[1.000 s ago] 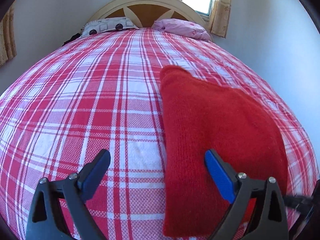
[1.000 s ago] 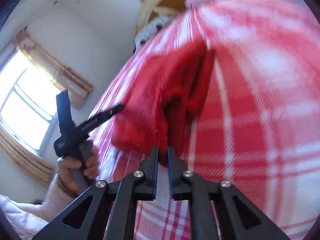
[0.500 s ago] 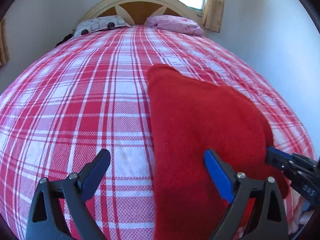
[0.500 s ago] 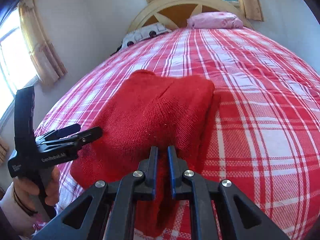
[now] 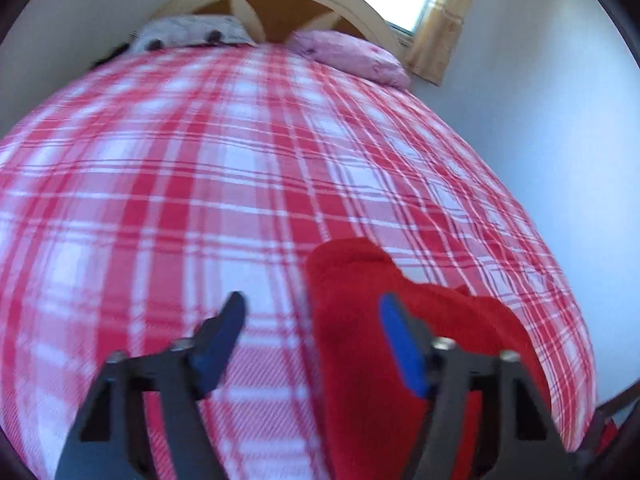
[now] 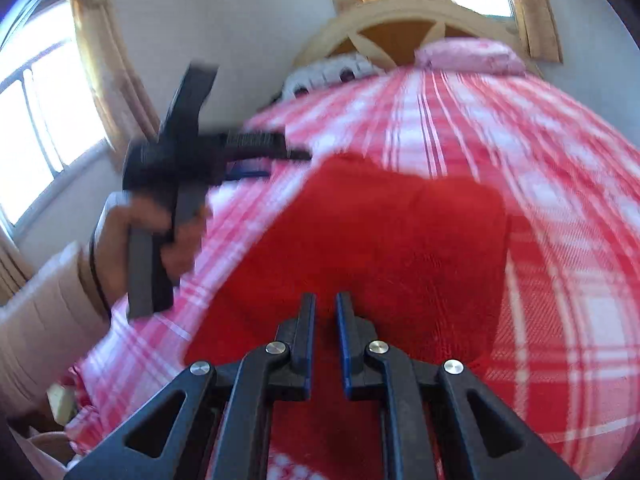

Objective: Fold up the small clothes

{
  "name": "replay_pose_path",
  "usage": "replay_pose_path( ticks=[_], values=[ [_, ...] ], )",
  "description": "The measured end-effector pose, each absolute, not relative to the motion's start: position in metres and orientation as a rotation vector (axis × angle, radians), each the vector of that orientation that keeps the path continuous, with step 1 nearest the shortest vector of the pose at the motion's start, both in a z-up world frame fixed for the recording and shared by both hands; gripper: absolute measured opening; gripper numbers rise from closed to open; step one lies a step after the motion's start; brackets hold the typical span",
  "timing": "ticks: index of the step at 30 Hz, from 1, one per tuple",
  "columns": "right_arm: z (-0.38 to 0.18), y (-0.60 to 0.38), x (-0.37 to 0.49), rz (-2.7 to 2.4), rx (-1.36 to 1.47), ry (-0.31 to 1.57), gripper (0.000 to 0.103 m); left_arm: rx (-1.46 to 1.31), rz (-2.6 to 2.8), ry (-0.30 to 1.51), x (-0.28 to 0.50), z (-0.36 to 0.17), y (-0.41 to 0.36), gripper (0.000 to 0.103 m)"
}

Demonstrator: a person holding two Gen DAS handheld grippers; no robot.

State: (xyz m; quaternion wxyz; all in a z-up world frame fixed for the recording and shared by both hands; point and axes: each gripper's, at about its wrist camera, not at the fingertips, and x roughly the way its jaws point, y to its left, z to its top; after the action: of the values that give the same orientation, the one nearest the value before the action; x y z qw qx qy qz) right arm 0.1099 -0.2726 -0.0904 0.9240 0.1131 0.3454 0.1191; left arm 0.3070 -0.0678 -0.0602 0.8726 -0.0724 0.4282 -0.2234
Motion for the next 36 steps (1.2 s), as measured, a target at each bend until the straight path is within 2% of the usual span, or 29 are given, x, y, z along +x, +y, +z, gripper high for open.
replay_pose_path(
  ticks=[1, 5, 9, 12, 14, 15, 16, 20, 24, 27, 32, 34, 35, 36],
  values=[
    [-0.092, -0.277, 0.108, 0.259, 0.254, 0.692, 0.011, -0.152, -0.477, 0.915, 0.315, -0.067, -0.072, 0.054],
    [-0.100, -0.296, 0.108, 0.311, 0.389, 0.691, 0.010, -0.133, -0.433, 0.958, 0.340, -0.098, -0.082, 0.057],
    [-0.098, -0.300, 0.105, 0.334, 0.427, 0.682, 0.010, -0.030, -0.395, 0.937, 0.336, -0.090, -0.094, 0.060],
    [-0.075, -0.311, 0.099, 0.321, 0.465, 0.636, 0.010, 0.031, -0.378, 0.908, 0.319, -0.070, -0.089, 0.061],
    [-0.055, -0.327, 0.101, 0.252, 0.455, 0.576, 0.011, 0.032, -0.391, 0.886, 0.302, -0.055, -0.080, 0.069],
    [-0.049, -0.334, 0.108, 0.227, 0.448, 0.571, 0.011, 0.020, -0.399, 0.872, 0.295, -0.049, -0.076, 0.077],
    [-0.047, -0.339, 0.117, 0.212, 0.441, 0.590, 0.011, 0.000, -0.413, 0.855, 0.285, -0.044, -0.073, 0.082],
    [-0.082, -0.344, 0.167, 0.073, 0.335, 0.811, 0.011, -0.018, -0.465, 0.866, 0.262, -0.047, -0.084, 0.083],
    [-0.098, -0.360, 0.166, 0.060, 0.441, 0.763, 0.010, 0.110, -0.415, 0.902, 0.250, -0.079, -0.109, 0.083],
    [-0.093, -0.361, 0.149, 0.054, 0.490, 0.705, 0.010, 0.101, -0.389, 0.854, 0.244, -0.073, -0.104, 0.086],
    [-0.077, -0.353, 0.113, -0.073, 0.405, 0.588, 0.011, 0.128, -0.367, 0.845, 0.231, -0.061, -0.097, 0.090],
    [-0.076, -0.354, 0.108, -0.170, 0.393, 0.591, 0.024, 0.159, -0.344, 0.824, 0.223, -0.061, -0.096, 0.093],
    [-0.079, -0.356, 0.106, -0.199, 0.403, 0.605, 0.046, 0.167, -0.332, 0.816, 0.219, -0.061, -0.097, 0.093],
    [-0.083, -0.358, 0.104, -0.206, 0.426, 0.614, 0.065, 0.168, -0.325, 0.812, 0.216, -0.061, -0.097, 0.093]
  ],
)
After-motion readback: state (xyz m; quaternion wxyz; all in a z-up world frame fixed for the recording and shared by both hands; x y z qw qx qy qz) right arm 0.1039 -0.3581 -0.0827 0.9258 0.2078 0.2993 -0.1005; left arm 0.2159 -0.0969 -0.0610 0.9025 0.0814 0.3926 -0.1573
